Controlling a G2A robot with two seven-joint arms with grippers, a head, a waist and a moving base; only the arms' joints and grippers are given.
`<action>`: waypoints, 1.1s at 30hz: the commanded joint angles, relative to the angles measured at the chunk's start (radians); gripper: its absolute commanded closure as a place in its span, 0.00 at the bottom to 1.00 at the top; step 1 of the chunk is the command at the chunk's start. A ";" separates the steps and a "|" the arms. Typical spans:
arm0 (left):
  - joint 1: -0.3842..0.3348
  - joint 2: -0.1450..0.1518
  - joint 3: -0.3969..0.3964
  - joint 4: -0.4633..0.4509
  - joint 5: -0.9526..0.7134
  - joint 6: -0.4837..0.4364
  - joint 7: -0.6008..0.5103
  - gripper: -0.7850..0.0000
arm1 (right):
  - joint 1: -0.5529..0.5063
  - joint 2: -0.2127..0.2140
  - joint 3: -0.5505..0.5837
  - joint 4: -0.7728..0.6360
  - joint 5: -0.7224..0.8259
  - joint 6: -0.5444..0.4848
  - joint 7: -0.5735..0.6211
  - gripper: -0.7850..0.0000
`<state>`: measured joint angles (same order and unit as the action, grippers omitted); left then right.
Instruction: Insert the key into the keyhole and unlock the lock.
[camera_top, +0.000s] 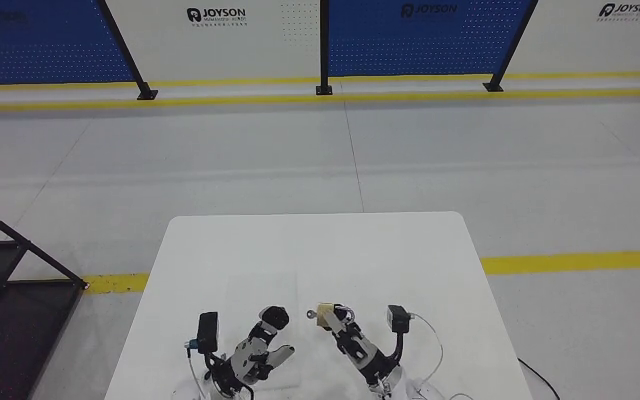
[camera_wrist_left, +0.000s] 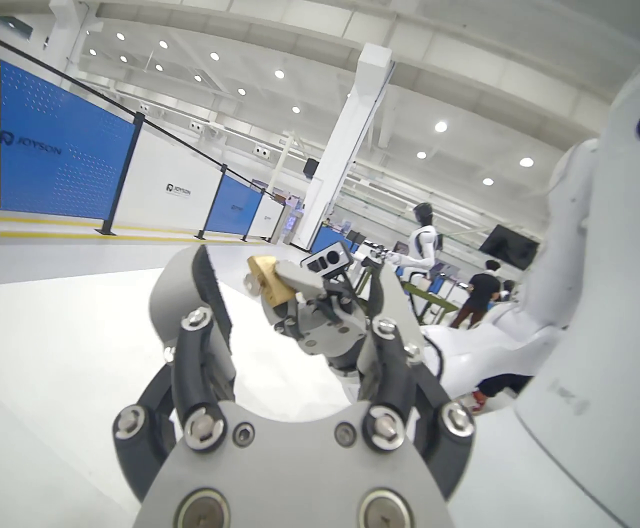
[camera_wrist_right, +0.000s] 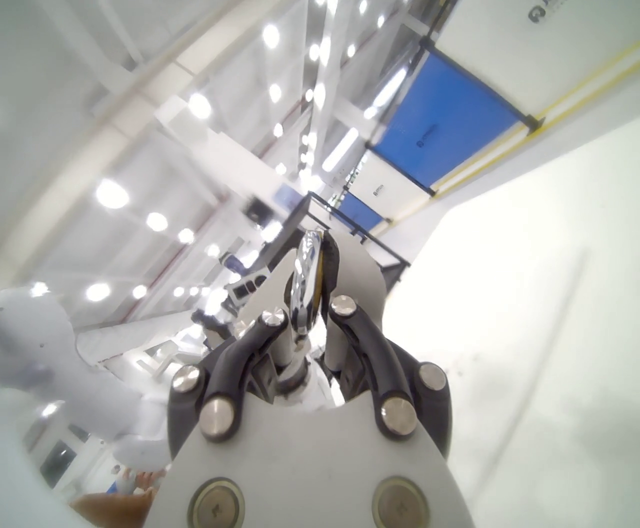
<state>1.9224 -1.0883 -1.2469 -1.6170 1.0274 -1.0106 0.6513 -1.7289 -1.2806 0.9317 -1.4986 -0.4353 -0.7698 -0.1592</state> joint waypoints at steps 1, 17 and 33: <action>0.040 0.028 -0.031 -0.025 -0.157 -0.002 -0.151 0.00 | 0.043 -0.003 -0.026 0.027 0.045 0.064 0.117 1.00; 0.180 0.141 -0.280 -0.062 -0.650 -0.002 -0.508 0.00 | 0.282 -0.107 -0.323 0.225 0.012 0.443 0.325 1.00; 0.180 0.141 -0.280 -0.062 -0.650 -0.002 -0.508 0.00 | 0.287 -0.084 -0.365 0.071 -0.202 0.673 0.306 0.00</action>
<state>2.1022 -0.9473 -1.5265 -1.6787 0.3776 -1.0123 0.1431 -1.4293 -1.3759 0.5591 -1.3881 -0.6145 -0.1248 0.1370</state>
